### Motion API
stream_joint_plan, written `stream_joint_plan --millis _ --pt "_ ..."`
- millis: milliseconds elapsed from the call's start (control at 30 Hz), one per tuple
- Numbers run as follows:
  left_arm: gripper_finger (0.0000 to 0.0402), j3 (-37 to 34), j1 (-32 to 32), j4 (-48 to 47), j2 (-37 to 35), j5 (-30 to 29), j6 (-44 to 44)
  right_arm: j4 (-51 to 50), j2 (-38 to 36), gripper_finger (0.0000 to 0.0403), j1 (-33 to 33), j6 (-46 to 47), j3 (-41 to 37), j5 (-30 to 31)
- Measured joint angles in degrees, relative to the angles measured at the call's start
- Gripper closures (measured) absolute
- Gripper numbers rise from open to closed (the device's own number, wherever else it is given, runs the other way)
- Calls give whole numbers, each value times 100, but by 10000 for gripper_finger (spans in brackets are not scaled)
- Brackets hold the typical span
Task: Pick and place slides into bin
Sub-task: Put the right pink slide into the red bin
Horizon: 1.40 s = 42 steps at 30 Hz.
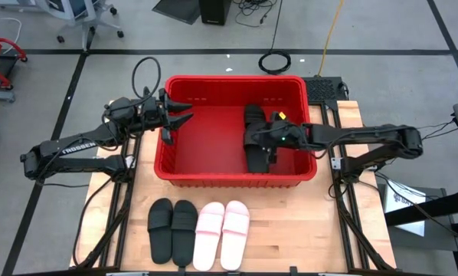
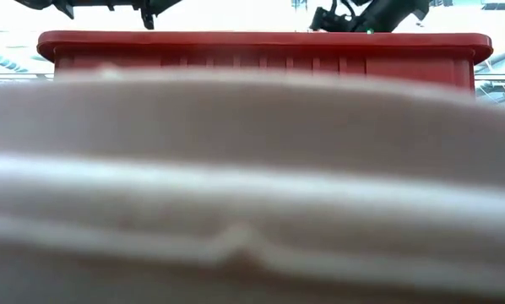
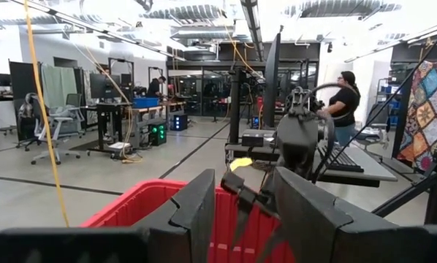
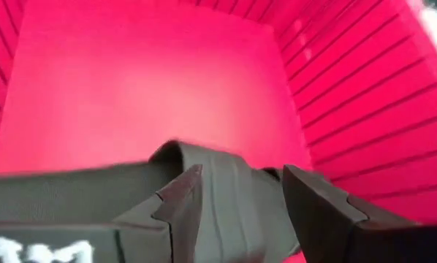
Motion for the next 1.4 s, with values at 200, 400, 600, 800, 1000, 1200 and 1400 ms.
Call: stream_joint_plan --millis 200,400,600,800,1000,1200,1400 --pt "254 0 0 -93 2 2 24 180 -201 228 0 6 7 4" --pt "254 0 0 -93 2 2 87 481 -368 231 0 -118 7 7" --pt "254 0 -1 -95 2 15 109 484 -392 232 26 -173 7 -210" --pt "254 0 -7 -15 2 40 71 583 -396 232 84 -127 7 -304" --pt "254 0 -100 246 2 799 15 874 -396 232 307 -142 7 -306" --pt "254 0 -478 594 2 914 -67 1441 -417 232 599 -135 7 -306" --pt "254 0 -1043 693 2 914 -22 1656 -445 232 938 -171 7 -300"
